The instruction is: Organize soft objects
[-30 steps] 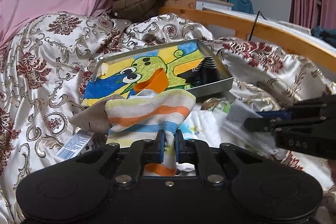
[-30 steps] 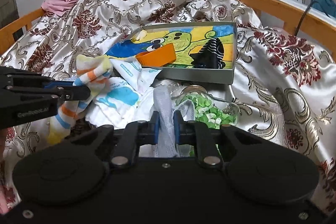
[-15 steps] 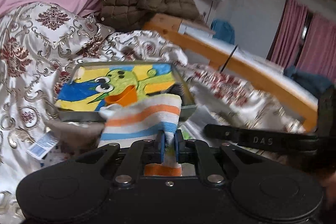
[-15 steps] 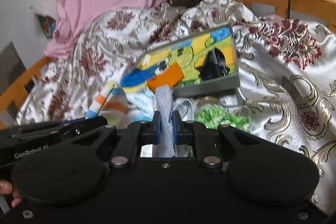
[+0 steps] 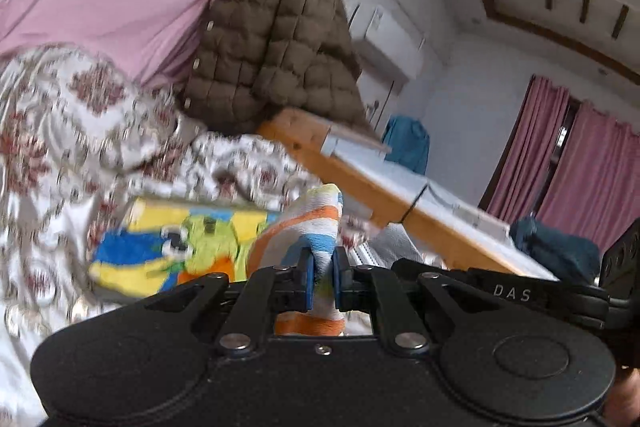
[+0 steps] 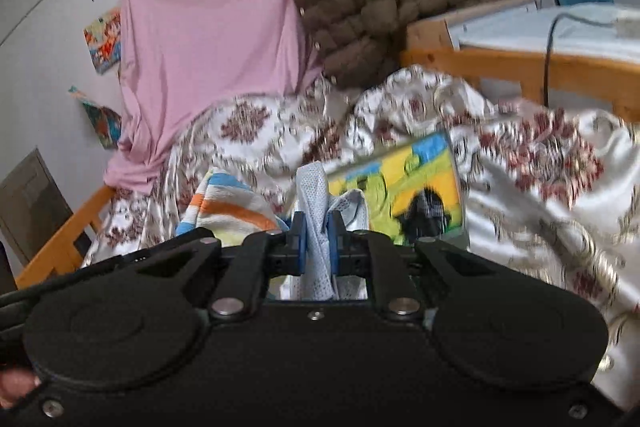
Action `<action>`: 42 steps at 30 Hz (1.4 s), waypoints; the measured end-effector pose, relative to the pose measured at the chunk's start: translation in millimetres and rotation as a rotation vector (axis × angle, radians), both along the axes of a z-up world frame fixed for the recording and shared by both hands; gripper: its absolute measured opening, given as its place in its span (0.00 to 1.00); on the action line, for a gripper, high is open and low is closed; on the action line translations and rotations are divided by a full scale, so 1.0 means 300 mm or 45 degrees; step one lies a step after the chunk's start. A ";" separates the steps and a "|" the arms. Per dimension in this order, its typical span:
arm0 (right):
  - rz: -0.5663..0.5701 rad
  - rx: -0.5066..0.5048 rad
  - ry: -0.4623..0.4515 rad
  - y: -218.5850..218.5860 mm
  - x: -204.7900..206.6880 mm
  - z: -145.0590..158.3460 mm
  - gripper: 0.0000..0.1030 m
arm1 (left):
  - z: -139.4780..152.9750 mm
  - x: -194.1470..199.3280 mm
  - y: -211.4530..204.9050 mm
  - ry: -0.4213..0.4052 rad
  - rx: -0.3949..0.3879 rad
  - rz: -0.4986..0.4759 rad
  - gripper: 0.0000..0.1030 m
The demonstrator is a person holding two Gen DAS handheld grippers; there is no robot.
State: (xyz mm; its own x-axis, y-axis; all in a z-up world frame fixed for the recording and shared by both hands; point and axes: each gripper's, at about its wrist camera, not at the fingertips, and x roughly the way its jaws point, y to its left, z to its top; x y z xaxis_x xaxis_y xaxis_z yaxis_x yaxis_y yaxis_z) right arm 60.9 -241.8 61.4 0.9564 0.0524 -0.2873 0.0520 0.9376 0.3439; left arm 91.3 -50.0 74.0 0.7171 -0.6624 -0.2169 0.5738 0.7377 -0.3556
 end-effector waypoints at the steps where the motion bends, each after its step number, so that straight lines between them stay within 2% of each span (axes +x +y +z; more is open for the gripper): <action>1: -0.006 -0.013 -0.021 -0.002 0.009 0.010 0.05 | 0.011 0.010 -0.005 -0.017 -0.010 0.006 0.09; 5: -0.023 0.039 -0.065 -0.047 0.088 0.028 0.05 | 0.041 0.095 -0.041 -0.040 -0.075 0.032 0.09; 10: -0.026 0.119 -0.101 -0.108 0.233 -0.001 0.05 | 0.026 0.259 -0.070 -0.023 -0.169 0.069 0.09; 17: -0.044 0.210 -0.050 -0.166 0.465 -0.083 0.06 | -0.060 0.508 -0.082 0.061 -0.312 0.180 0.09; 21: -0.053 0.211 -0.002 -0.157 0.602 -0.137 0.06 | -0.130 0.613 -0.069 0.095 -0.363 0.225 0.09; 27: -0.061 0.297 0.097 -0.122 0.774 -0.248 0.06 | -0.281 0.741 0.010 0.312 -0.458 0.318 0.09; 35: -0.093 0.319 0.244 -0.081 0.922 -0.388 0.06 | -0.406 0.847 0.031 0.449 -0.381 0.379 0.09; 39: -0.138 0.322 0.314 -0.084 0.936 -0.462 0.06 | -0.453 0.880 0.020 0.537 -0.307 0.374 0.09; 42: -0.155 0.335 0.338 -0.087 0.912 -0.466 0.06 | -0.473 0.889 0.002 0.579 -0.233 0.356 0.09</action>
